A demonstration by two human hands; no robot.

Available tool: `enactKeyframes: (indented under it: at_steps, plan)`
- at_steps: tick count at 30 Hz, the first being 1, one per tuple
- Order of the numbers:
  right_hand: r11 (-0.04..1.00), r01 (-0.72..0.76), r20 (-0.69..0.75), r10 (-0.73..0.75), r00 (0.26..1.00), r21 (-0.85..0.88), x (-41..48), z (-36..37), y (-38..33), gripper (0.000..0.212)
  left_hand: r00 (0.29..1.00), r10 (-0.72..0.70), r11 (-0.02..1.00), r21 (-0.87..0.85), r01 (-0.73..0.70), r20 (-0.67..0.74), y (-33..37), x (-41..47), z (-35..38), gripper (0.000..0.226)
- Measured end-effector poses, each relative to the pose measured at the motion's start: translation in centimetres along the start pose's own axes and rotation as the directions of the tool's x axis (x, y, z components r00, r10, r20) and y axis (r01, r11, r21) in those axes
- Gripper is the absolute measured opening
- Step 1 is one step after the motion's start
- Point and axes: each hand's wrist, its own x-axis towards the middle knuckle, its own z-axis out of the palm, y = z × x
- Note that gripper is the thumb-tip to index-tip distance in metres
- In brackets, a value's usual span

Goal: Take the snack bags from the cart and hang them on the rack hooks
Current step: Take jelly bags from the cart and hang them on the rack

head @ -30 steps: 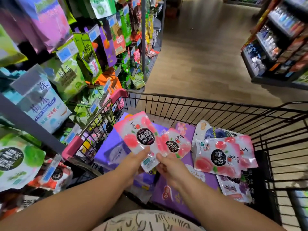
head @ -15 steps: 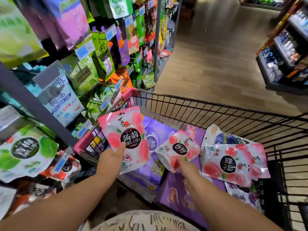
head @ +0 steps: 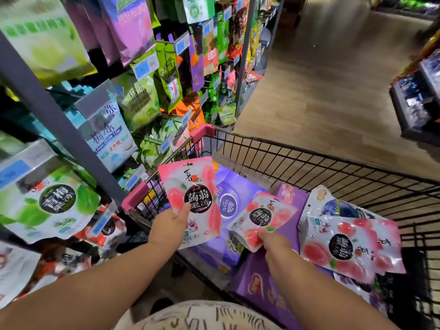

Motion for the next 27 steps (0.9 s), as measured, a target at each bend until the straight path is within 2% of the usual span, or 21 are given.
enactKeyframes:
  at_steps: [2, 3, 5, 9, 13, 16, 18, 20, 24, 27]
  plan:
    - [0.995, 0.090, -0.085, -0.094, 0.992, -0.048, -0.4, 0.3, 0.0, 0.014, 1.000, -0.016, 0.999, -0.035, 0.016, 0.003, 0.2, 0.0, -0.1, 0.058]
    - [0.988, 0.149, -0.102, -0.151, 0.983, -0.032, -0.9, 0.4, -0.2, 0.010, 1.000, -0.024, 0.999, -0.048, 0.024, 0.002, 0.2, 0.0, -0.2, 0.058]
    - [0.963, 0.270, -0.082, -0.269, 0.960, -0.003, -2.0, 0.3, -0.9, 0.004, 0.999, -0.045, 0.996, -0.077, 0.045, -0.005, 0.6, -0.1, -0.6, 0.058]
    - [0.879, 0.468, 0.007, -0.471, 0.882, 0.087, -4.2, -0.6, -4.1, 0.008, 0.995, -0.094, 0.988, -0.128, 0.090, -0.029, 1.4, 0.0, -1.7, 0.056]
    - [0.791, 0.592, 0.098, -0.609, 0.787, 0.156, -7.8, -0.8, -8.6, 0.003, 0.996, -0.076, 0.989, -0.132, 0.071, -0.037, 3.0, 0.4, -4.0, 0.051]
    - [0.729, 0.598, 0.188, -0.673, 0.716, 0.334, -11.2, 0.2, -11.8, 0.006, 0.997, -0.067, 0.985, -0.163, 0.060, -0.042, 5.2, 0.3, -6.2, 0.040]
    - [0.699, 0.598, 0.245, -0.706, 0.664, 0.392, -13.4, 1.0, -13.6, 0.007, 0.998, -0.037, 0.977, -0.210, 0.025, -0.050, 6.5, 0.1, -7.9, 0.039]
    - [0.664, 0.634, 0.286, -0.745, 0.602, 0.397, -15.4, 1.9, -15.2, 0.012, 0.995, 0.042, 0.975, -0.215, -0.060, -0.085, 7.5, 0.0, -9.6, 0.050]
    - [0.575, 0.713, 0.303, -0.818, 0.490, 0.401, -19.1, 3.6, -18.3, 0.018, 0.975, 0.123, 0.966, -0.202, -0.161, -0.186, 8.7, -0.5, -13.3, 0.058]
    - [0.498, 0.771, 0.300, -0.864, 0.403, 0.397, -21.9, 4.7, -20.4, 0.021, 0.964, 0.110, 0.963, -0.215, -0.164, -0.242, 9.5, -1.3, -16.3, 0.064]
